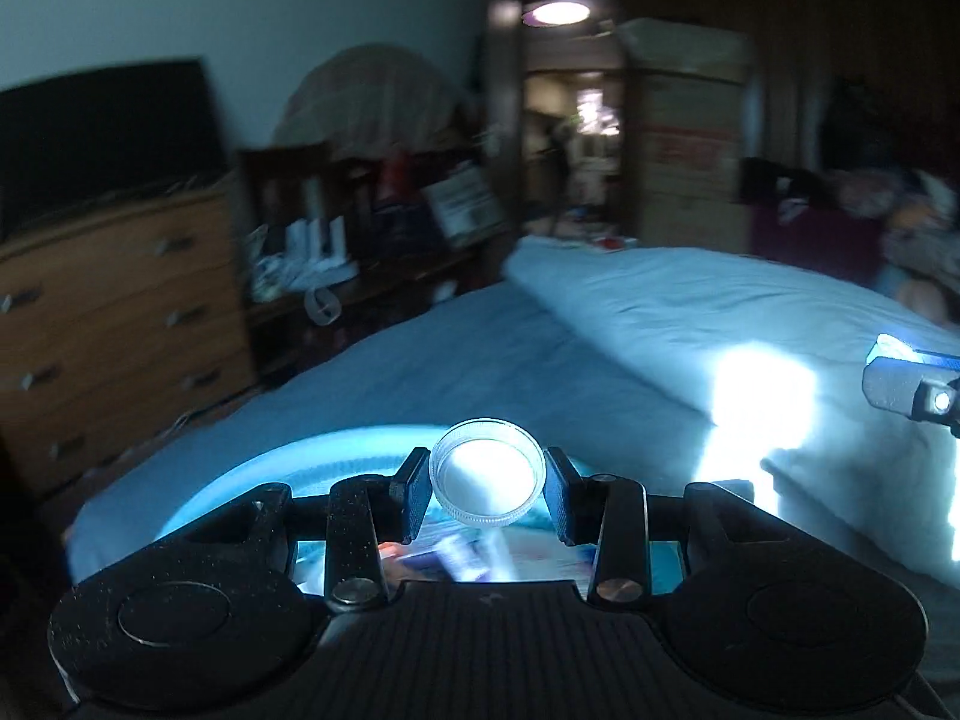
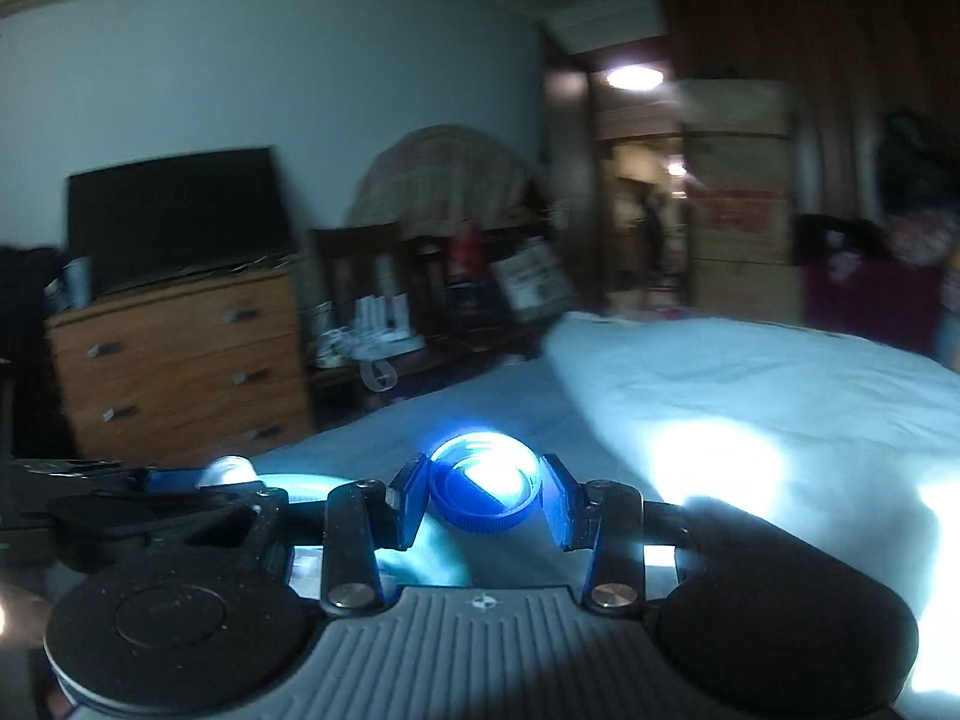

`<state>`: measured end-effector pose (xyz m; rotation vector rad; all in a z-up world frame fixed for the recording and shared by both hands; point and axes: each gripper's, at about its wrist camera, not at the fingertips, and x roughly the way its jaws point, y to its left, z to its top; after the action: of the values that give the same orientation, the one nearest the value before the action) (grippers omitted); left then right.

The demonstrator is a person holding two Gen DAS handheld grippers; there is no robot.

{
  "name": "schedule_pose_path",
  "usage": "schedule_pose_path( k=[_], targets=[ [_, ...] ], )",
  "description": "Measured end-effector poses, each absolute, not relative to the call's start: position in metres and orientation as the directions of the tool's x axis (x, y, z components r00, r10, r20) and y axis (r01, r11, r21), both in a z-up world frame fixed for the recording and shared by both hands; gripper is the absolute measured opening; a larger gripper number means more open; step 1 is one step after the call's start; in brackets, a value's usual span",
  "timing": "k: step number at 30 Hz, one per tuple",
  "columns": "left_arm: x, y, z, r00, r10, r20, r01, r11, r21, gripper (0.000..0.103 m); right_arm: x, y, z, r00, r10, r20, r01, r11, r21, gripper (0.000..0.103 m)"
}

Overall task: Organize objects
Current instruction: 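Carry the clear cap and blue cap over the basket with both tools, then open both tools over the basket to drop the caps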

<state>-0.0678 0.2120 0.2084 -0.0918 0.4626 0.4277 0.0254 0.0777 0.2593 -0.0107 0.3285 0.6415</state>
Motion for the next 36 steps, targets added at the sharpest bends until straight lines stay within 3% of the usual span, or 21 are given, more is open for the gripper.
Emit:
schedule_pose_path(
  k=[11,29,33,36],
  targets=[
    [-0.072,0.261,0.205,0.755,0.403,-0.518,-0.474,0.880,-0.006,0.040,0.026,0.179,0.262,0.638,0.638,-0.431,-0.670,0.736,0.098,0.042],
    [-0.063,0.274,0.192,0.740,0.409,-0.534,-0.480,0.877,0.006,0.041,0.033,0.206,0.246,0.628,0.633,-0.454,-0.673,0.734,0.092,0.043],
    [-0.061,0.272,0.190,0.730,0.427,-0.535,-0.491,0.871,0.024,0.057,0.033,0.206,0.246,0.642,0.627,-0.441,-0.666,0.741,0.083,0.062],
    [-0.060,0.268,0.191,0.728,0.433,-0.532,-0.493,0.869,0.032,0.059,0.030,0.199,0.247,0.657,0.623,-0.425,-0.658,0.749,0.081,0.066]
  ],
)
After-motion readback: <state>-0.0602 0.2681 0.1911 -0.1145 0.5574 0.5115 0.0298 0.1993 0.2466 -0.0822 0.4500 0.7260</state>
